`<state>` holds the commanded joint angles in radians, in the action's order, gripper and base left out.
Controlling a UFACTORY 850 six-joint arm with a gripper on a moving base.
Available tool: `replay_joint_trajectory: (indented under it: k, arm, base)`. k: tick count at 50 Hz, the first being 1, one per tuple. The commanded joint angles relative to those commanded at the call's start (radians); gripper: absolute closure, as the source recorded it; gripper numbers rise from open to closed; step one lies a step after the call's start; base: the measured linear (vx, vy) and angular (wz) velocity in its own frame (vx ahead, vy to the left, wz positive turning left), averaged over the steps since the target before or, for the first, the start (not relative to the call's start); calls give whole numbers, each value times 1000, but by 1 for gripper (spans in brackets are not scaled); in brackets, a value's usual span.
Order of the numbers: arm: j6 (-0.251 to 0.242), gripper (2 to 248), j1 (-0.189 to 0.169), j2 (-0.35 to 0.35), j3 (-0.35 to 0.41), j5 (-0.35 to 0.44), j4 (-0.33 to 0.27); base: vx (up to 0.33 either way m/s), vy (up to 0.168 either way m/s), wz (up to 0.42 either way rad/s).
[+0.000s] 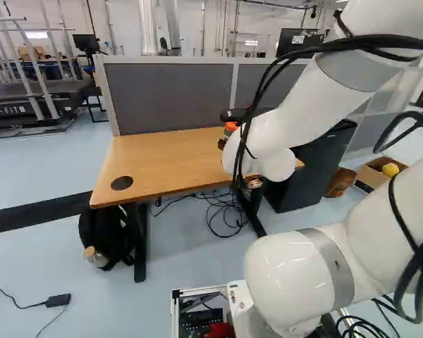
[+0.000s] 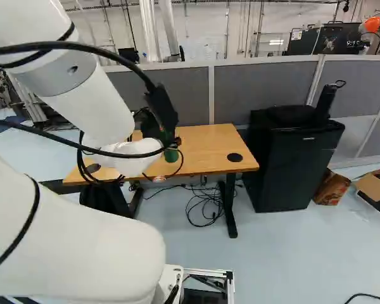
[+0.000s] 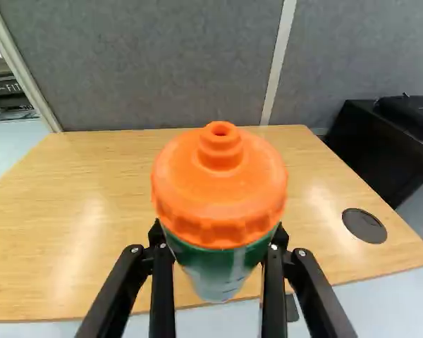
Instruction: Pick up the green bottle from the table
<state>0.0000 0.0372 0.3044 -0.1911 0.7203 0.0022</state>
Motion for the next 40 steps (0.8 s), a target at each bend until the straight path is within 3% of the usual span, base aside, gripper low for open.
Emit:
replay_joint_trajectory:
  k: [40]
  arm:
    - [0,139,-35,-24,98,144,-2]
  base:
    - [0,0,0]
